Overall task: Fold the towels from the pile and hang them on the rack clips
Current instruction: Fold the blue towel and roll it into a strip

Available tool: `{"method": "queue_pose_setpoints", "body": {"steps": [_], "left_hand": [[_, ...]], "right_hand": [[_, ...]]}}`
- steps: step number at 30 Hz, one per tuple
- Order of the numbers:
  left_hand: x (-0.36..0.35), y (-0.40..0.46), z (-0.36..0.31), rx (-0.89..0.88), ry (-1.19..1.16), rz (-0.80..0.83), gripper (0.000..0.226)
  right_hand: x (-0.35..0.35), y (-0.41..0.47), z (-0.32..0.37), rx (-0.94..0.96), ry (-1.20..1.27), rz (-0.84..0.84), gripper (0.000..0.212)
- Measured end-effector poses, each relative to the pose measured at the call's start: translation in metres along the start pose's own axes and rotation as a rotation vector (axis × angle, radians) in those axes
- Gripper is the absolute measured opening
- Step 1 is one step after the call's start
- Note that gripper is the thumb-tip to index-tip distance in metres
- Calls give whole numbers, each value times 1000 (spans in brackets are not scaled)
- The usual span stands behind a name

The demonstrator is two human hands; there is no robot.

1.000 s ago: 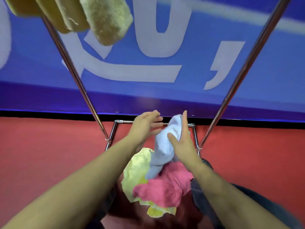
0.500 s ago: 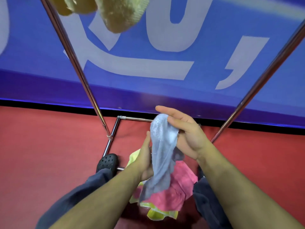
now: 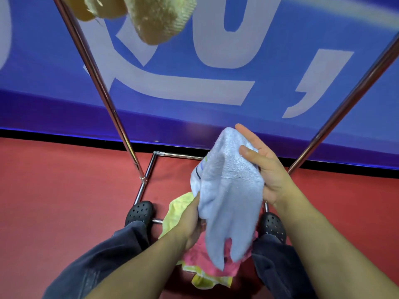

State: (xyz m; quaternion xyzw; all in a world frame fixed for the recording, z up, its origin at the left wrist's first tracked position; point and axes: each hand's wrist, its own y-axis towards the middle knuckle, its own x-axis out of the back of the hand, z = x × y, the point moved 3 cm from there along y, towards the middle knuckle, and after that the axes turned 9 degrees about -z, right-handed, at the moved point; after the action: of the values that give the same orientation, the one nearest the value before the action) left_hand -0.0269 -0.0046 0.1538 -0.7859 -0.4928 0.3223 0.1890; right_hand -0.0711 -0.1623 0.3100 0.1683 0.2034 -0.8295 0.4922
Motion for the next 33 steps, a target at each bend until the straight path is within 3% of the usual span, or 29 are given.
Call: {"method": "queue_pose_setpoints", "body": {"steps": [3, 6, 10, 13, 17, 19, 21, 23, 25, 28, 29, 31, 33], "left_hand": [[14, 5, -13, -131, 88, -108, 17], [20, 8, -35, -247, 87, -212, 33], [23, 2, -74, -491, 275, -360, 36], [26, -2, -106, -686, 448, -358, 40], [45, 2, -137, -765, 651, -435, 43], [52, 4, -143, -719, 662, -438, 50], [58, 8, -142, -508, 493, -379, 53], [57, 7, -138, -218, 191, -191, 54], [53, 4, -140, -115, 16, -52, 61], [53, 12, -135, -155, 16, -176, 54], [54, 16, -128, -148, 94, -254, 62], [53, 18, -106, -35, 201, -350, 81], [47, 16, -76, 125, 168, -331, 92]], "right_hand": [[19, 2, 7, -1, -31, -70, 57], [41, 4, 12, 1, -123, -114, 54], [74, 7, 16, 44, -433, -247, 47], [97, 9, 17, 92, -637, -355, 43], [112, 10, 14, 148, -1001, -402, 34], [114, 9, 13, 137, -1109, -401, 33], [112, 7, 12, 104, -1039, -418, 32], [104, 4, 12, 14, -751, -402, 30], [89, -1, 13, -68, -454, -323, 30], [61, -6, 13, -115, -230, -208, 31], [52, -6, 13, -123, -189, -184, 31], [39, -6, 9, -131, -143, -161, 31], [28, -5, 4, -140, -113, -132, 31]]}}
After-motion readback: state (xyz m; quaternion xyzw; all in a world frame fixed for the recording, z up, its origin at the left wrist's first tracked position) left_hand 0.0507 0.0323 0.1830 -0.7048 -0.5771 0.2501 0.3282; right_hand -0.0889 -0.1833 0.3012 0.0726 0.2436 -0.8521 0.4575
